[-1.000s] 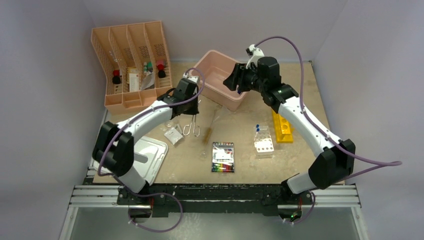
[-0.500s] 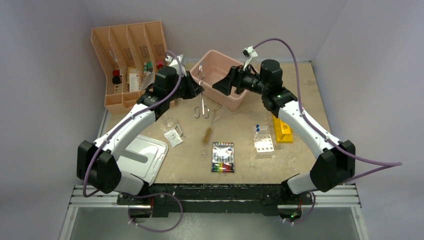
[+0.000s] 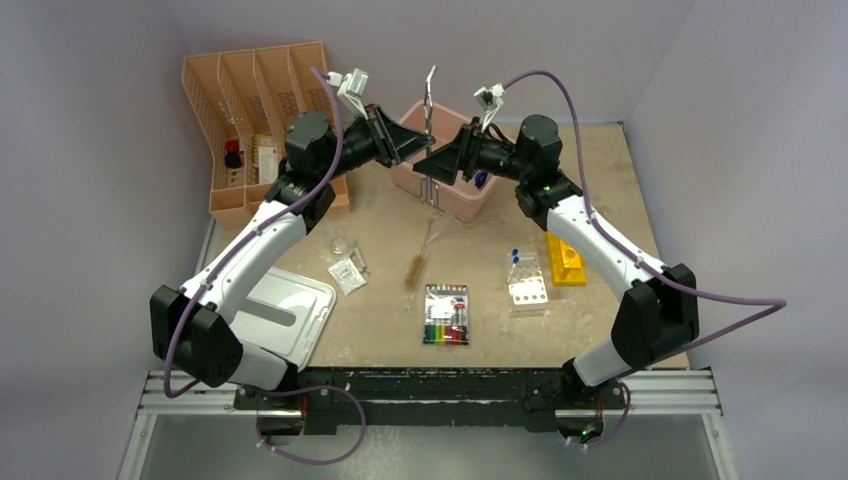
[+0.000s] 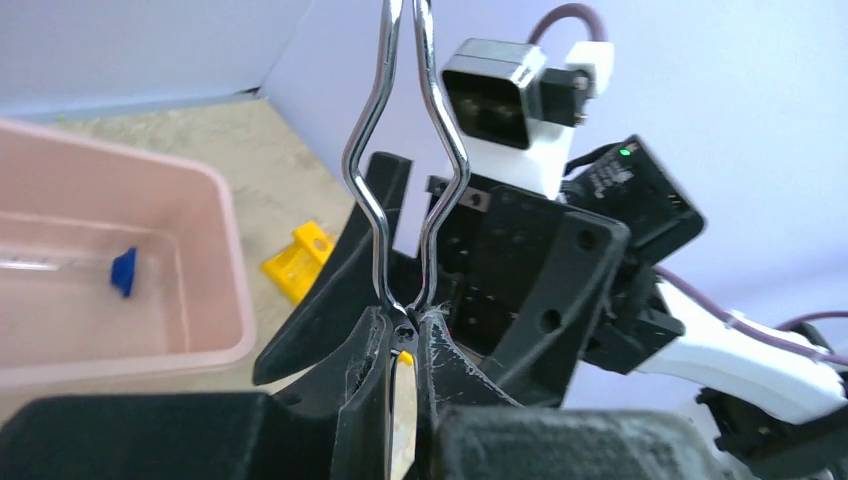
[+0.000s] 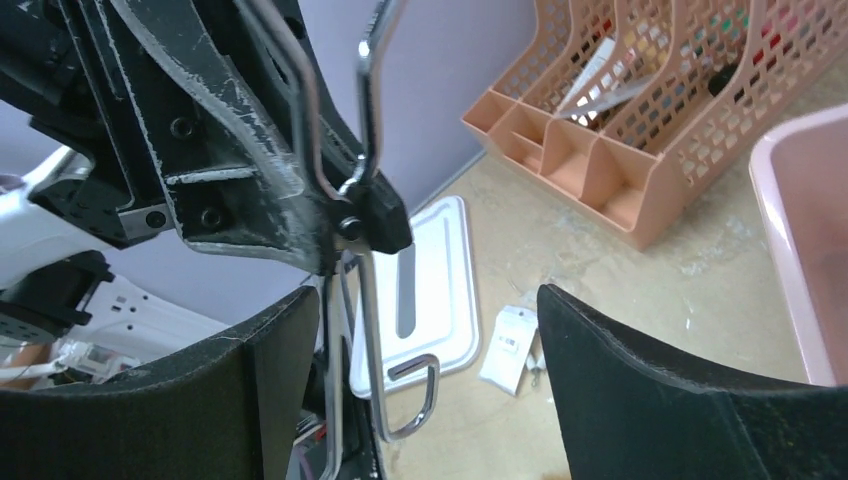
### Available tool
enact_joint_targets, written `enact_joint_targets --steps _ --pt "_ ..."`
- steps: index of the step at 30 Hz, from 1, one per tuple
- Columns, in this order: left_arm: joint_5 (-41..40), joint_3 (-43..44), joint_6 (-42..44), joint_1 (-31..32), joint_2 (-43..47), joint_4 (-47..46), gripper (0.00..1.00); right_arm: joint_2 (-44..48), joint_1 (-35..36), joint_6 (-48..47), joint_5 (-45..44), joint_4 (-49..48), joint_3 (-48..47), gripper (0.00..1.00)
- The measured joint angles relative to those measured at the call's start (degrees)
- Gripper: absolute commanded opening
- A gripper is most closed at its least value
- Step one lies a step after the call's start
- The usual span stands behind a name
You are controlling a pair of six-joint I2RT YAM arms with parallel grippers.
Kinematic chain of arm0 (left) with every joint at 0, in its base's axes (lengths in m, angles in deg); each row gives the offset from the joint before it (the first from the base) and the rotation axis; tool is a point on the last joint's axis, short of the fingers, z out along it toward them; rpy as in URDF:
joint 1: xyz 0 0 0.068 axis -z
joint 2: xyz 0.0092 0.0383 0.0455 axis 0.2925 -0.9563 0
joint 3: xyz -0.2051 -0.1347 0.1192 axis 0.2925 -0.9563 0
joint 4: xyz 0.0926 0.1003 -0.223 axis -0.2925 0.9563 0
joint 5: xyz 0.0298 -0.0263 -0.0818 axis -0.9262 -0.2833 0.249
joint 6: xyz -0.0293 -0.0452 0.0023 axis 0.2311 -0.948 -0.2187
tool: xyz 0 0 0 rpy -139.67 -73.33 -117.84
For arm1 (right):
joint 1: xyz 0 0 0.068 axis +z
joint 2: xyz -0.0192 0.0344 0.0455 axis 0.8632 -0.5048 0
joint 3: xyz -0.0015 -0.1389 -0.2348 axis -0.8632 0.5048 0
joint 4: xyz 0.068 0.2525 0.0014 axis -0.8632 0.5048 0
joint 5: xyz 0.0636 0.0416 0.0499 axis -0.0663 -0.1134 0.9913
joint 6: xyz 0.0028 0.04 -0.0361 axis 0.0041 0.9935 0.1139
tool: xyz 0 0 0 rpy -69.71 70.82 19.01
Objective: Organize the chemistry lab equipment
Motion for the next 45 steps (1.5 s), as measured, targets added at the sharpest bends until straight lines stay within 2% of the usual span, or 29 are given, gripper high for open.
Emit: enact_joint_targets --steps 5,11,14,17,19,25,26,31,34,37,45 --pt "4.28 0.55 -3.52 -0.39 -0.48 -6.62 0.0 -0.02 -0.02 4.46 2.05 -6.82 0.02 0.56" --pt "6.6 0.61 -5.99 -0.68 -1.53 -10.36 0.0 -0.15 -0.02 12.81 4.15 -19.63 2.16 0.31" --pt "6.86 0.61 -6.86 -1.18 -1.75 -11.54 0.0 -1.22 0.0 15.96 4.33 -23.78 2.47 0.29" --pt "6.95 0.61 -7.3 -1.66 -1.9 -11.89 0.0 -2.05 0.0 17.73 4.48 -25.92 2.54 0.41" --pt "7.06 0.61 -7.67 -1.9 -1.95 -12.55 0.0 -2.27 -0.02 18.62 4.96 -27.08 2.97 0.4" --pt "7.32 0.61 -8.48 -2.29 -2.03 -14.14 0.0 -2.58 -0.02 20.55 5.6 -29.44 3.39 0.11" --pt "7.43 0.61 -8.44 -2.32 -2.08 -14.32 0.03 -2.58 0.0 20.61 5.29 -29.22 3.39 0.08" --pt "5.57 0.63 -6.97 -2.51 -2.67 -12.46 0.41 -2.43 0.04 15.65 2.99 -22.14 2.14 0.02" --pt "1.77 1.99 -3.82 -2.62 -2.75 -6.47 0.58 -2.43 -0.09 9.09 -0.46 -13.0 0.28 0.01" --pt "-3.37 4.46 -0.55 -2.97 -2.75 0.42 0.62 -2.45 -0.48 2.12 -3.8 -4.2 -1.7 0.0" --pt "-14.62 5.46 5.46 -5.68 -2.4 14.32 0.62 -6.99 -1.46 -19.85 -13.38 16.72 -13.7 0.0"
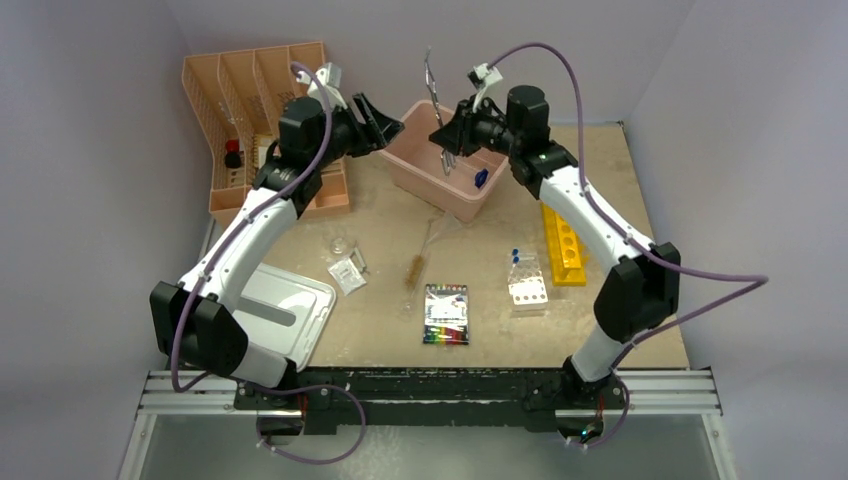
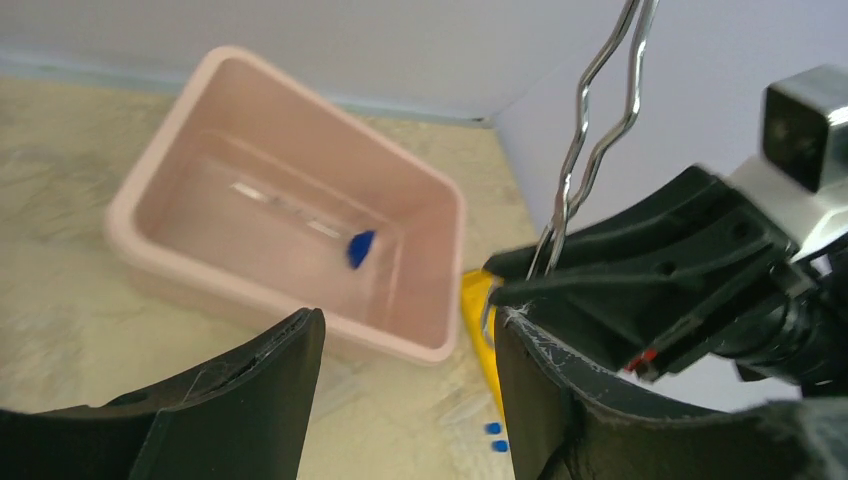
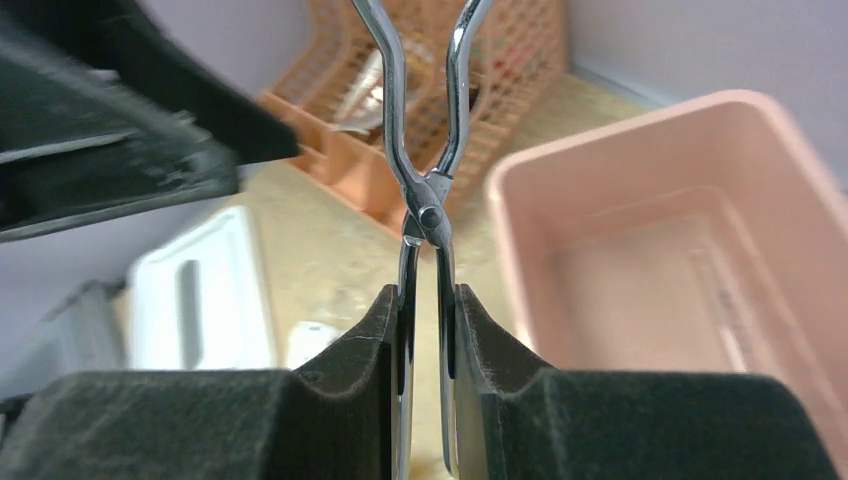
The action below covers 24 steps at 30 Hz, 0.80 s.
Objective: Organize the chemistry lab equipment
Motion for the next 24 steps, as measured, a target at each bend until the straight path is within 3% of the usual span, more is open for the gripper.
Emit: enact_joint_targets --steps 12,24 --pt "-9.18 0.02 7.93 -0.24 0.0 13.81 0.62 -18.99 -2.14 -22.6 -6.54 14.45 -13.81 0.0" --pt "-11.23 -1.57 9.49 -0.24 0.11 16.9 0.61 -35.21 -2.29 -34.49 -6.73 24.28 -23.65 0.09"
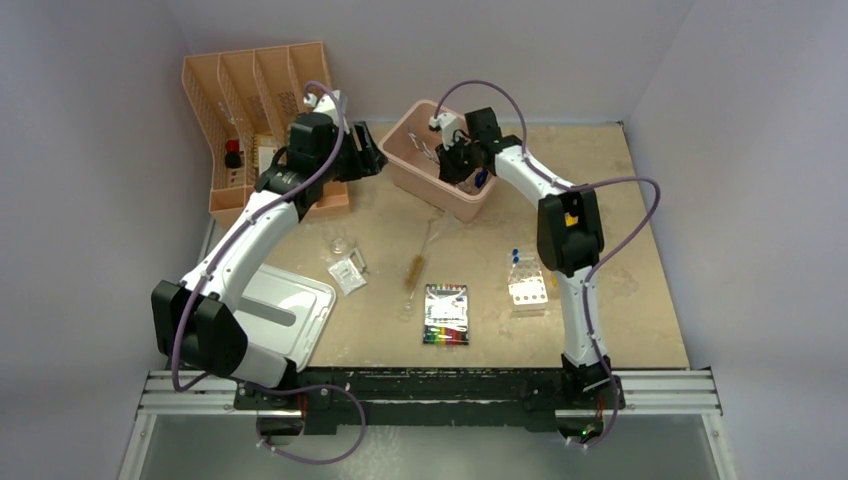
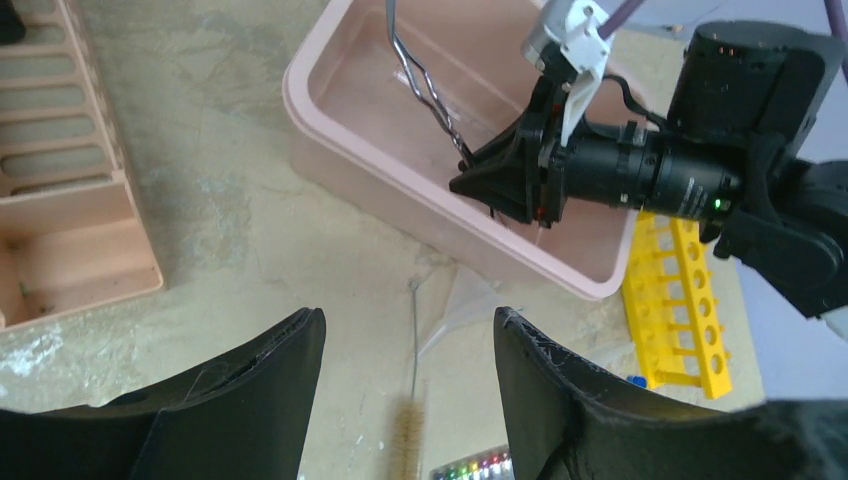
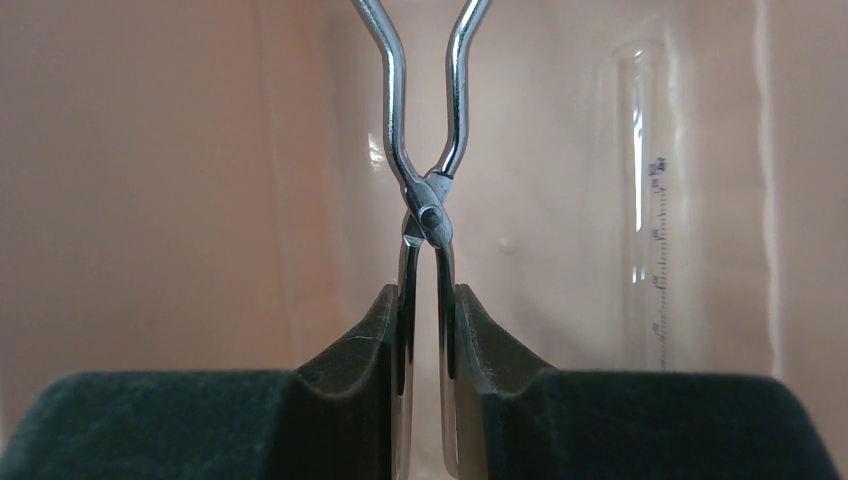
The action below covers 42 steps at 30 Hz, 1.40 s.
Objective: Organize the chemistry lab equipment
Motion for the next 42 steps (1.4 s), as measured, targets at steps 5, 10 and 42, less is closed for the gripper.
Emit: enact_joint_targets --steps 5,10,42 --pt "0.33 -2.54 0.72 0.0 0.07 1.46 0.61 -5.44 0.0 -1.25 0.72 2.51 -3.34 0.2" --pt "0.37 -3.37 1.27 0.0 0.09 2.1 0.61 -7.15 0.0 -2.05 1.16 4.42 -5.7 0.22" --pt "4.07 -16.52 3.13 6.14 0.17 -4.79 0.63 -2.23 0.0 0.9 -3.21 7.56 -6.34 0.56"
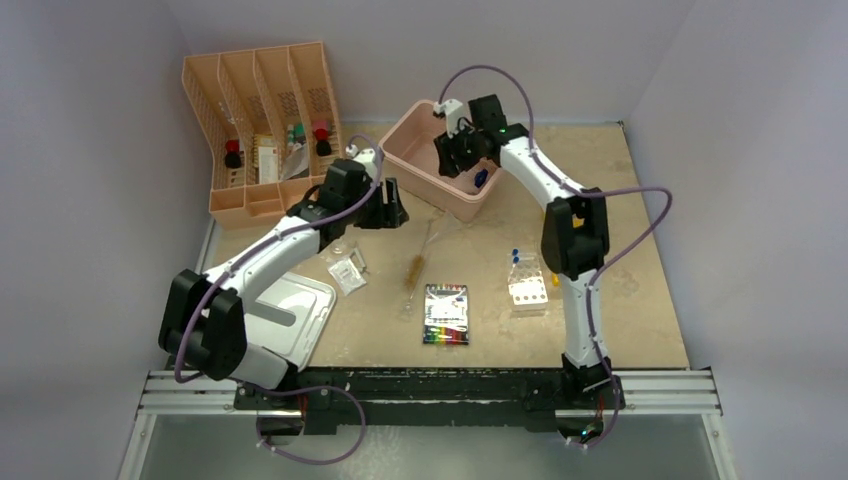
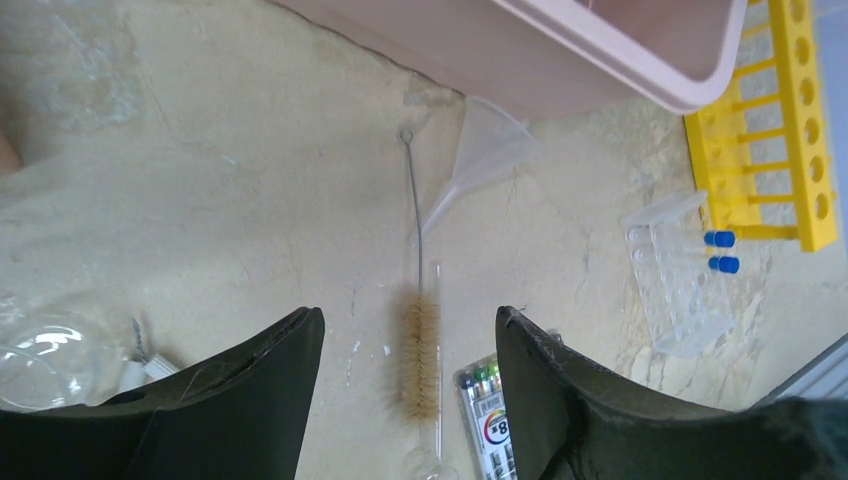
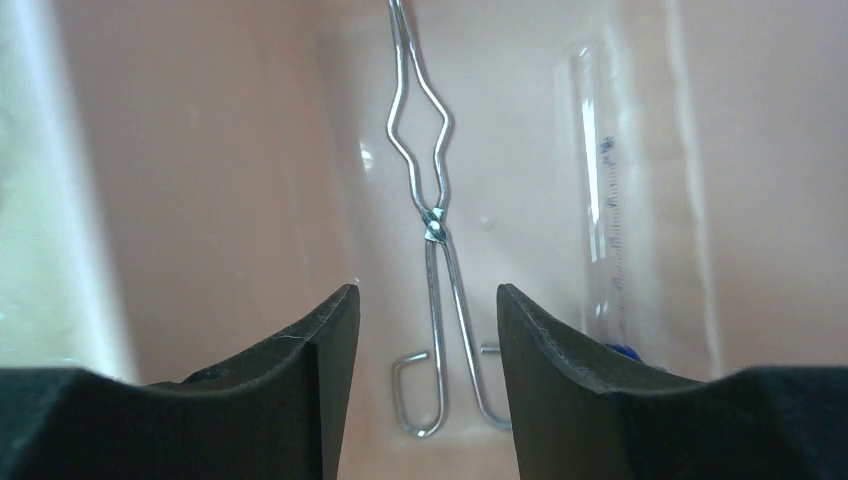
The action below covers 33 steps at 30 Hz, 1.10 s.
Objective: Organize the chemistry lab equipment
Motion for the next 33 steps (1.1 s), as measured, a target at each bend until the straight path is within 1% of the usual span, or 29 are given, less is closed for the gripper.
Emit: enact_joint_targets --steps 2,4,8,11,15,18,23,29,33 --pt "-0.68 -1.31 -0.07 1.57 -0.11 -0.92 0.61 4.46 0.0 2.73 -0.26 -1.44 1.68 0.56" --pt "-1.07 -1.73 -0.22 3.15 -0.79 -2.1 0.56 9.29 0.0 5.35 -0.96 -3.48 3.67 0.56" --pt "-1.25 -1.75 -0.98 6.21 -5.27 -5.81 0.42 20.55 0.0 12.17 -2.64 -8.94 9.33 0.53" --pt "-1.31 -1.75 -1.25 7.65 -9.79 -7.28 0.38 28.33 0.0 17.16 -3.67 -13.66 14.88 0.52" --pt "-1.77 -1.31 -1.18 8.02 -15.56 -7.63 0.37 36.04 0.0 22.36 -4.35 -18.67 23.43 0.5" --pt "-1.68 -0.35 -0.94 8.02 -18.8 -7.26 0.36 38.95 0.0 25.33 -4.48 -20.2 28.17 0.5" --pt "-1.66 1.7 -0.37 8.02 -21.97 -6.49 0.31 40.94 0.0 28.48 -4.55 -20.94 33.42 0.48" --pt "-1.75 5.99 1.92 8.13 -25.73 -4.15 0.26 41.11 0.0 30.67 -5.57 -20.94 33.9 0.47" --pt "-2.64 9.01 3.15 8.37 -27.3 -0.85 0.23 41.4 0.0 31.39 -6.14 -20.92 34.14 0.49"
